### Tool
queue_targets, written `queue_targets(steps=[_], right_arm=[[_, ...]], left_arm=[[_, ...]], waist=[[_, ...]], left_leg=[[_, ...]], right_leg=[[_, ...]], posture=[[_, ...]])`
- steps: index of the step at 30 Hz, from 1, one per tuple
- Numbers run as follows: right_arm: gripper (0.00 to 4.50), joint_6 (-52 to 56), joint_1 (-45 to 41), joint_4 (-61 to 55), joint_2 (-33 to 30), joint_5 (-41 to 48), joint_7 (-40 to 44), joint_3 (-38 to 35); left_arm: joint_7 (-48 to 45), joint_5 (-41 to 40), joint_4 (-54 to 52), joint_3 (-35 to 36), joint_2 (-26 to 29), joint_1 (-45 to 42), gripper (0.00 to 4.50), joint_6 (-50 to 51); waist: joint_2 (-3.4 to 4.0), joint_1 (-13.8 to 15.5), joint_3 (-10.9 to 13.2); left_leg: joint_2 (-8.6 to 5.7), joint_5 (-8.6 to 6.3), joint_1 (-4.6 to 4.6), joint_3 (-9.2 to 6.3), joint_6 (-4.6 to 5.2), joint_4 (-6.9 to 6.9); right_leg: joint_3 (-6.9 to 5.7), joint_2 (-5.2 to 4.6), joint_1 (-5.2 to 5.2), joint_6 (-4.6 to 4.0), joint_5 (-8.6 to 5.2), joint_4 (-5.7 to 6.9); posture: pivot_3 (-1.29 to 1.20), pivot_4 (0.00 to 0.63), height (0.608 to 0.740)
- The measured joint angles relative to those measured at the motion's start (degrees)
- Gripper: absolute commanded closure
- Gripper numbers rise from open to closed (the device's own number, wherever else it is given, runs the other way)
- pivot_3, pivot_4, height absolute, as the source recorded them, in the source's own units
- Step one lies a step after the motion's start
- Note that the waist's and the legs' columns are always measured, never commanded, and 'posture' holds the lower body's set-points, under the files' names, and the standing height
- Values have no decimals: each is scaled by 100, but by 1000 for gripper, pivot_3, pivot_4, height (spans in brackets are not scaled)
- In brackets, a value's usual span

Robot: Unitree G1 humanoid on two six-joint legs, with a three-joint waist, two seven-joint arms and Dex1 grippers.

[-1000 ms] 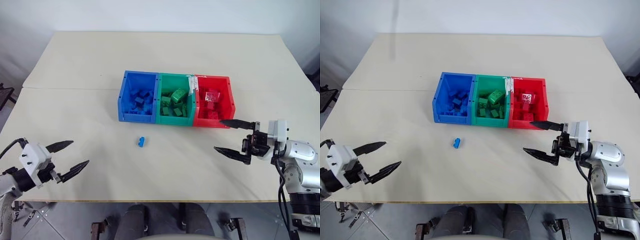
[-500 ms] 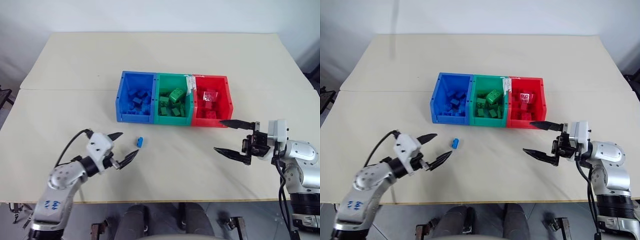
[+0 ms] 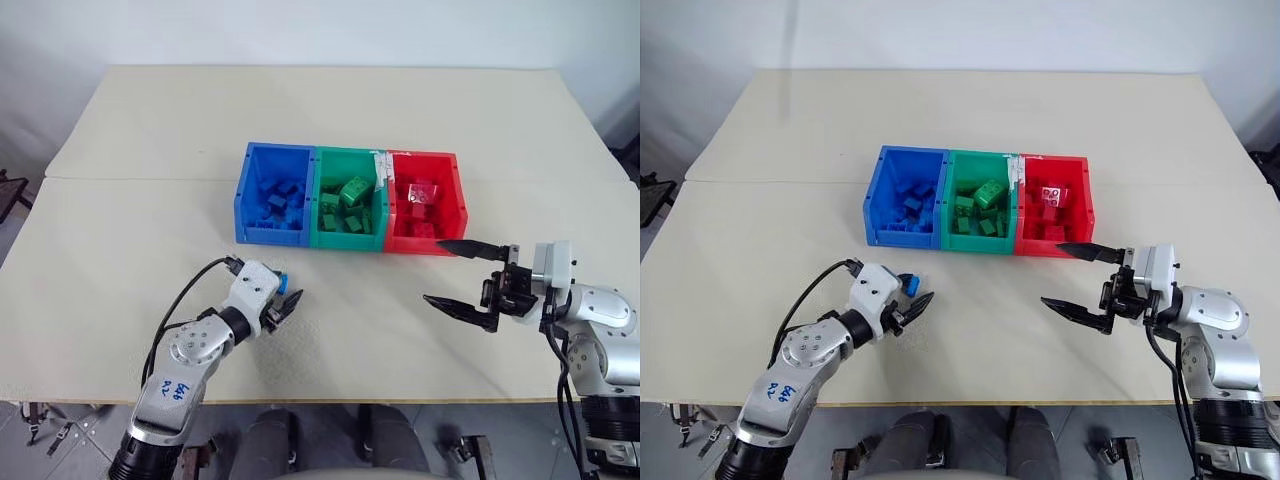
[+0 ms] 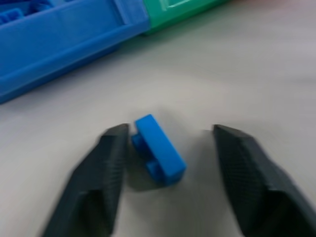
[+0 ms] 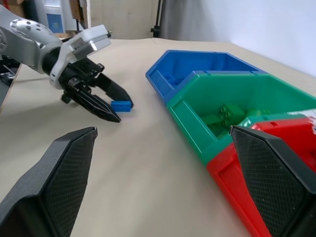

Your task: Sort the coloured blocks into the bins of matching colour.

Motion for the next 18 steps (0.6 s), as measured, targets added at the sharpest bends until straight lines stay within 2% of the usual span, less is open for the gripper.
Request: queue_targets(steps=[4, 5, 10, 13, 18], right_arm=[[0, 11, 62, -96, 0, 13, -5, 0], [0, 17, 77, -113, 0, 23, -5, 0], [0, 114, 134, -200, 7, 79, -128, -7], [0, 147, 142, -287, 84, 141, -341, -43], [0, 283, 207, -519, 365, 315, -903, -243]], left_arm=[[-115, -70, -18, 118, 101, 65, 4061, -50], [-154, -128, 64, 215, 98, 62, 4154, -145], [-416, -564, 524, 844, -16, -441, 4154, -757], [-504, -517, 900, 882, 184, -1246, 4154, -913], [-460, -387, 1794, 846, 151, -2683, 4154, -970]], waist=[[1, -11, 0], [1, -5, 0], [0, 41, 0], [0, 109, 0], [0, 154, 0]], left_leg=[[2, 4, 3, 1, -6, 0], [2, 4, 4, 0, -6, 0], [-3, 8, -3, -3, -5, 1], [-7, 9, -4, -2, -5, 1], [-16, 13, -11, 0, 3, 2]], right_leg=[[2, 0, -3, -3, -1, -8], [2, -1, -3, -4, -1, -7], [0, -6, -8, -11, 4, -7], [-2, -4, -8, -10, 5, -4], [-6, -3, -8, -6, 7, 10]], posture=[[0, 150, 740], [0, 150, 740], [0, 150, 740], [0, 150, 740], [0, 150, 740]])
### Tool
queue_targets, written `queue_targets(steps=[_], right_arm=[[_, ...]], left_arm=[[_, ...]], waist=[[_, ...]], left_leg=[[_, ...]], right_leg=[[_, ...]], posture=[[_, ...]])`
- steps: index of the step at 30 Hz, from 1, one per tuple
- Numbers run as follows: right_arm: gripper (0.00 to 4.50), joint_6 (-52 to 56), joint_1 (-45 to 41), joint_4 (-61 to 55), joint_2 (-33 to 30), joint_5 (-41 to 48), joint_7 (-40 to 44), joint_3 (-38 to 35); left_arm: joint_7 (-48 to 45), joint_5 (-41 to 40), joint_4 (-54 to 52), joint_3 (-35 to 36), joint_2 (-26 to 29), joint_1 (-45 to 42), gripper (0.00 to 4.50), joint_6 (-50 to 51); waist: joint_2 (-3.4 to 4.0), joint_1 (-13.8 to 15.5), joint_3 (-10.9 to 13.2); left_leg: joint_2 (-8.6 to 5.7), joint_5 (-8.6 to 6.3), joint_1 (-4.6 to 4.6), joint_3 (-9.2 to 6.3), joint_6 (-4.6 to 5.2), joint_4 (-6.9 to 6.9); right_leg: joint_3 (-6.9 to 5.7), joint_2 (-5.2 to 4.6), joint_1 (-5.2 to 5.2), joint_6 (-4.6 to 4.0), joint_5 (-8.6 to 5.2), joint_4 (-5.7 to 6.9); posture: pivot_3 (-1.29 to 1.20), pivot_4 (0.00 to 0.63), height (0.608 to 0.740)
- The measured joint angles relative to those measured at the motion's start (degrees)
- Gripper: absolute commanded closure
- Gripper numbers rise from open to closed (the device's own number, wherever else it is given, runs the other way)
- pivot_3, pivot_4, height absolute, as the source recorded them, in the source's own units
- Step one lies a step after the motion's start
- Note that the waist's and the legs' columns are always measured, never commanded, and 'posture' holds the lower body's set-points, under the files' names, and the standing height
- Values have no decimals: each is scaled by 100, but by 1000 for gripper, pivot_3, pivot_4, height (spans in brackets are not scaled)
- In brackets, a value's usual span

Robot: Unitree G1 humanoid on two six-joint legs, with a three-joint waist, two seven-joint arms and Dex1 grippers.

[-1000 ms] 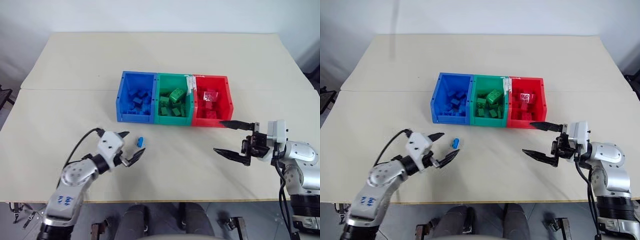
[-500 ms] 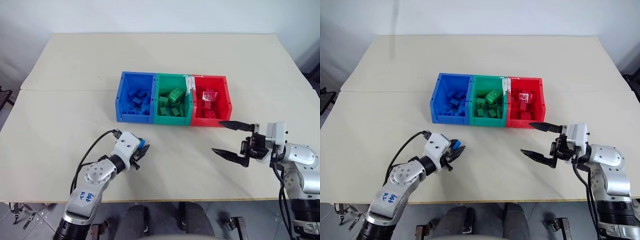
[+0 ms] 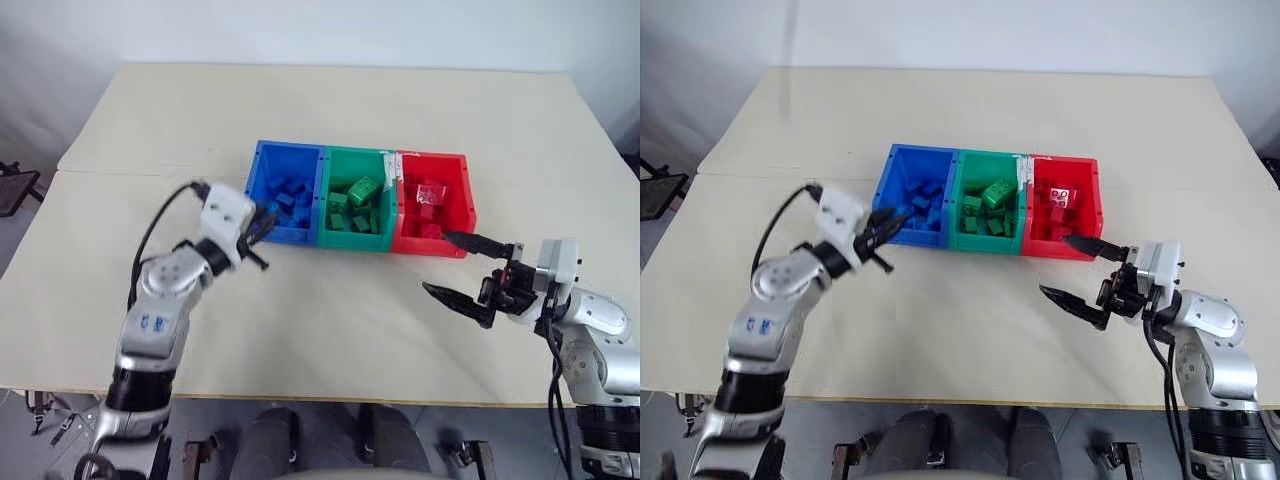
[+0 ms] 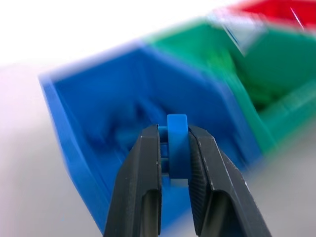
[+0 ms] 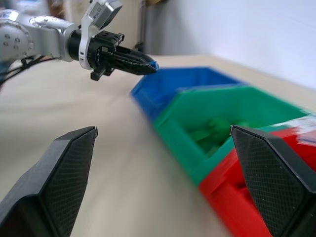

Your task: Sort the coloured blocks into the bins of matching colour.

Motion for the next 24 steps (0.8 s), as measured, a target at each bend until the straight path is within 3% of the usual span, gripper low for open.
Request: queue_targets(steps=[6, 13, 18, 24], right_arm=[[0, 57, 212, -306, 177, 56, -451, -64], [0, -11, 281, -398, 200, 52, -750, -240], [0, -58, 360, -449, 242, 50, -779, -231], [0, -65, 218, -268, 213, 31, -558, -217]], left_arm=[[22, 167, 1322, -124, -189, -917, 4154, -288], [-442, 75, 1966, -152, -276, -1220, 1883, -633], [-712, 23, 1669, -102, -55, -904, 401, -743], [-1488, -339, 911, 441, 964, 363, 401, -976]], waist=[[-1, -8, 0], [-1, -11, 1], [-1, -45, 1], [-1, -121, 1]], left_leg=[[-15, -2, -14, 3, 3, -1], [-14, -1, -14, 3, 2, 0], [-10, -1, -13, 5, 2, 0], [21, 0, -10, 3, -2, 0]], right_leg=[[-11, 14, -2, 1, 0, -23], [-11, 16, -2, 3, 1, -24], [-8, 18, -3, 3, 1, -24], [-5, 20, -3, 2, 1, -21]], posture=[[0, 150, 740], [0, 150, 740], [0, 150, 740], [0, 150, 740]])
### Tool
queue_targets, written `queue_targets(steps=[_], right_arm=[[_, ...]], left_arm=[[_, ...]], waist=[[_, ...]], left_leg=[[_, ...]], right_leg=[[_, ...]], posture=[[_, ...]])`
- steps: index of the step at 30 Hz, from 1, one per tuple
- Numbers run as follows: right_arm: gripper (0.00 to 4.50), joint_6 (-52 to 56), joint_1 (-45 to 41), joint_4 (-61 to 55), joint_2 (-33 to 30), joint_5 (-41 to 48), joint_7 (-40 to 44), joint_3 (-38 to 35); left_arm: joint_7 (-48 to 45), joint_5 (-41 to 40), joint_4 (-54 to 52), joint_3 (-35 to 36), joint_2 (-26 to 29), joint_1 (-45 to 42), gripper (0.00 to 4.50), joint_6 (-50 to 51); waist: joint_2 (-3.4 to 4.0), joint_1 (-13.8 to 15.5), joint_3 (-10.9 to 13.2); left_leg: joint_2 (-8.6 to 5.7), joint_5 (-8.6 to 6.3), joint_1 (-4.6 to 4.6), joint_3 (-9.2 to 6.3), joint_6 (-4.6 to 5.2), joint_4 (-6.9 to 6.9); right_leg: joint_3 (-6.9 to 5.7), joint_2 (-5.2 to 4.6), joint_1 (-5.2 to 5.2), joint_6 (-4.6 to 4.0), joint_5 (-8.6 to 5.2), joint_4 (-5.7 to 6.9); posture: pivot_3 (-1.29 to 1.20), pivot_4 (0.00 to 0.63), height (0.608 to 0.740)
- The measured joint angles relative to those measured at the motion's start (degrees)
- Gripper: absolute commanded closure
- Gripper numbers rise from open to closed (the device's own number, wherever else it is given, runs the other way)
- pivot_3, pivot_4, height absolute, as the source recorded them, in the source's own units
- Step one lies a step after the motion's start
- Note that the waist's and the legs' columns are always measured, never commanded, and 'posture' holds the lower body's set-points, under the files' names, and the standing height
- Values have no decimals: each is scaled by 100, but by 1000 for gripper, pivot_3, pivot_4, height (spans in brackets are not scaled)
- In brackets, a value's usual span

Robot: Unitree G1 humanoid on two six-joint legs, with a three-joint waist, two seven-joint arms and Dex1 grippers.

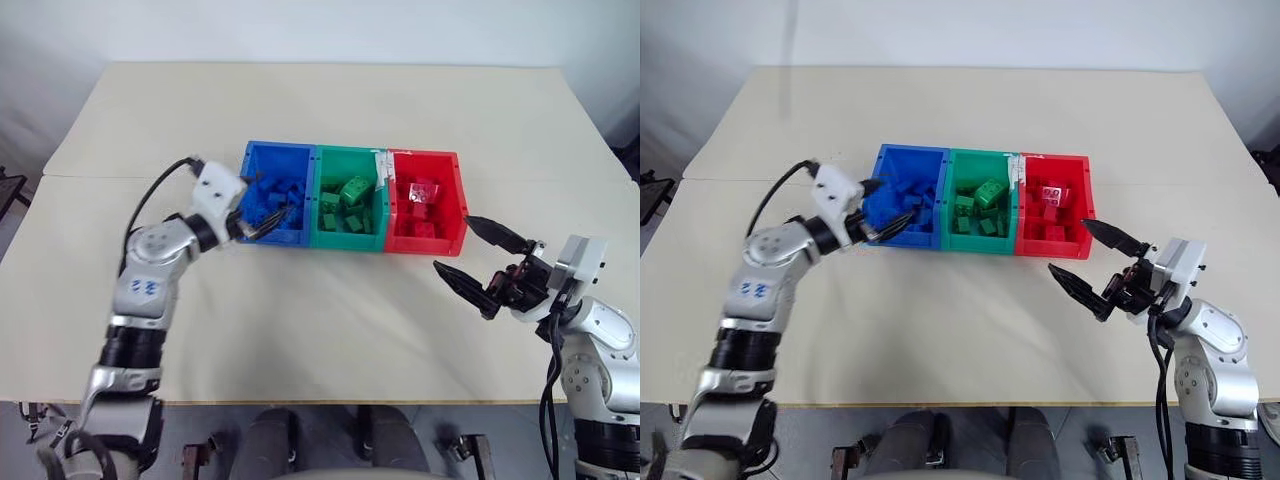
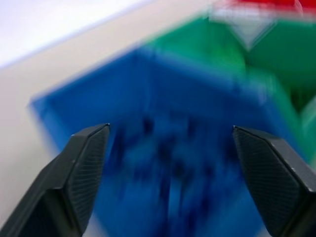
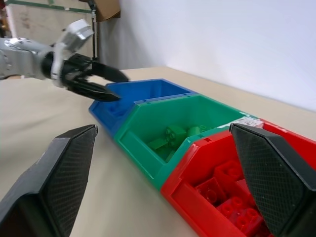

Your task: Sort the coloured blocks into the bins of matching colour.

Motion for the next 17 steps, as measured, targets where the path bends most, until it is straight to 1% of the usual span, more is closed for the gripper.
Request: queue_targets(steps=[3, 6, 8, 10, 13, 17], right_arm=[[0, 1, -113, 151, -74, -24, 158, 7], [0, 1, -176, 309, -185, -41, 404, 23], [0, 0, -214, 441, -269, -79, 623, 51], [0, -2, -265, 604, -399, -163, 870, 97], [0, -9, -410, 794, -411, -212, 1054, 134], [0, -37, -508, 1000, -411, -232, 1138, 140]], left_arm=[[-526, -324, -482, 407, 422, 755, 401, -291], [-943, -613, -715, 857, 711, 1498, 401, -485], [-1077, -691, -722, 1088, 804, 1887, 401, -570], [-1176, -708, -711, 1260, 846, 2173, 401, -663], [-1141, -708, -754, 1323, 863, 2376, 401, -710], [-939, -719, -883, 1373, 709, 2549, 401, -696]], waist=[[0, -25, 0], [0, -38, 0], [0, -39, 0], [0, -27, 0], [1, -33, 0], [1, -41, 0]], left_leg=[[-3, -1, 1, -4, 2, 0], [-3, -3, 1, -4, 3, -1], [-2, -3, 2, -4, 4, -1], [-3, -4, 2, -5, 5, -1], [-4, -5, 5, -5, 5, -1], [0, -7, 6, -5, 1, -5]], right_leg=[[0, -10, 1, 0, 0, 0], [0, -14, 1, 0, 0, -1], [0, -14, 1, -1, 0, -1], [-1, -16, 2, -1, 0, 0], [1, -19, 3, -1, 0, 3], [2, -18, 1, -1, 0, 2]], posture=[[0, 150, 740], [0, 150, 740], [0, 150, 740], [0, 150, 740], [0, 150, 740], [0, 150, 740]])
